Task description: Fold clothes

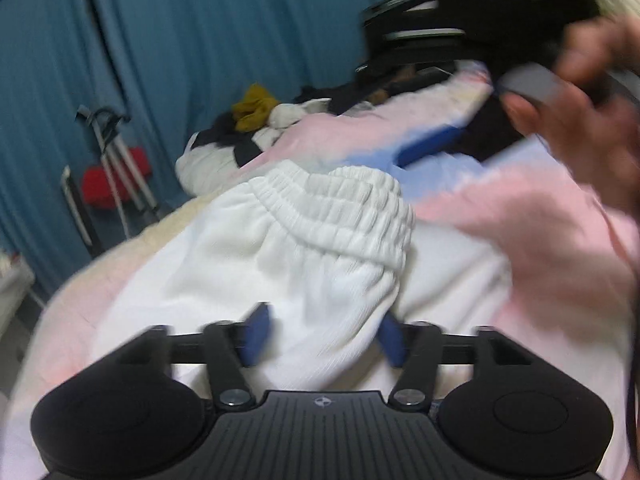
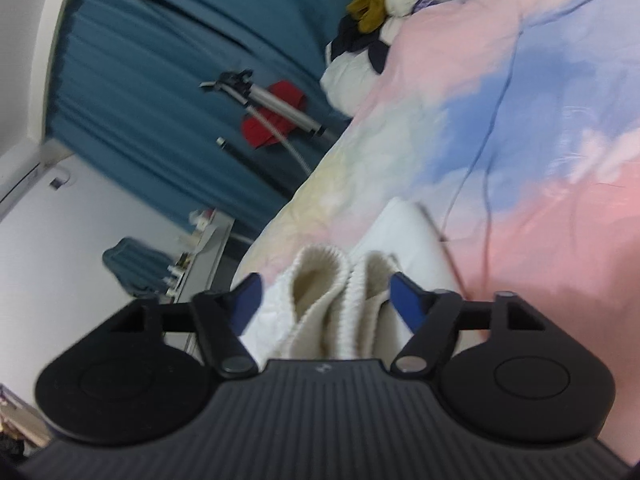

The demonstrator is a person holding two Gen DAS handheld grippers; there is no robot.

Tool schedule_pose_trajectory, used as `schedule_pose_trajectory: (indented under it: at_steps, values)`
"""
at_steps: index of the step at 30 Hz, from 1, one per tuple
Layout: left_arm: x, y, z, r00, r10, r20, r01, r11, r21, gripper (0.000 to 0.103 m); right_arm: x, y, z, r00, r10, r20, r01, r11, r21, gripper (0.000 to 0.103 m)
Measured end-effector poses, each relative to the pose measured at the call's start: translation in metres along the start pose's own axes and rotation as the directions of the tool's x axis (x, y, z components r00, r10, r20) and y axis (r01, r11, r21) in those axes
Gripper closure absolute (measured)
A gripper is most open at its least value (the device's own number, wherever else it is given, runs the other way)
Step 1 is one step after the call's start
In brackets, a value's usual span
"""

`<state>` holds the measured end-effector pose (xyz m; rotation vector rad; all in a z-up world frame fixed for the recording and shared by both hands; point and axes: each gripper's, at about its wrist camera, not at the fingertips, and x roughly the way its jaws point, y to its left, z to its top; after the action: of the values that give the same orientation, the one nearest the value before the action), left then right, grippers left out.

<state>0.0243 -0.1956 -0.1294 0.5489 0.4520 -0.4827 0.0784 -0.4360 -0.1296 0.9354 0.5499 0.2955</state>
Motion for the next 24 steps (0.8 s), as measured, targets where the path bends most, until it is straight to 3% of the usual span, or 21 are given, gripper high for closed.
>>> schedule_pose_trajectory:
  at_steps: [1,4,8,11,17,23,24]
  values:
    - [-0.005,0.003,-0.006,1.0,0.001,0.002,-0.001,1.0,0.025,0.032,0.003,0.002,0.0,1.0,-0.002,-0.016,0.001,1.0,-0.011,0.045]
    - [-0.016,0.01,-0.021,1.0,0.018,-0.006,-0.018,0.999,0.048,0.032,0.013,0.008,0.003,0.998,-0.032,-0.054,0.029,0.998,-0.05,0.046]
    - [-0.032,0.03,-0.046,0.999,-0.025,-0.026,0.024,0.999,-0.031,0.032,0.03,0.011,0.007,0.994,-0.057,-0.093,0.049,0.996,-0.08,0.046]
    - [-0.033,0.044,-0.06,0.998,0.012,-0.061,-0.017,0.996,-0.085,0.033,0.049,0.009,0.012,0.99,-0.063,-0.124,0.052,0.995,-0.086,0.046]
    - [-0.033,0.06,-0.062,0.999,-0.004,-0.053,-0.004,0.989,-0.147,0.036,0.079,0.014,0.019,0.985,-0.108,-0.136,0.081,0.979,-0.189,0.046]
    - [-0.028,0.066,-0.057,0.998,-0.023,-0.053,0.012,0.982,-0.188,0.038,0.086,-0.009,0.025,0.985,-0.031,-0.171,0.017,0.997,-0.08,0.047]
    - [-0.028,0.067,-0.057,0.998,-0.025,-0.055,0.014,0.981,-0.195,0.038,0.087,-0.011,0.024,0.984,-0.011,-0.175,0.001,0.998,-0.061,0.051]
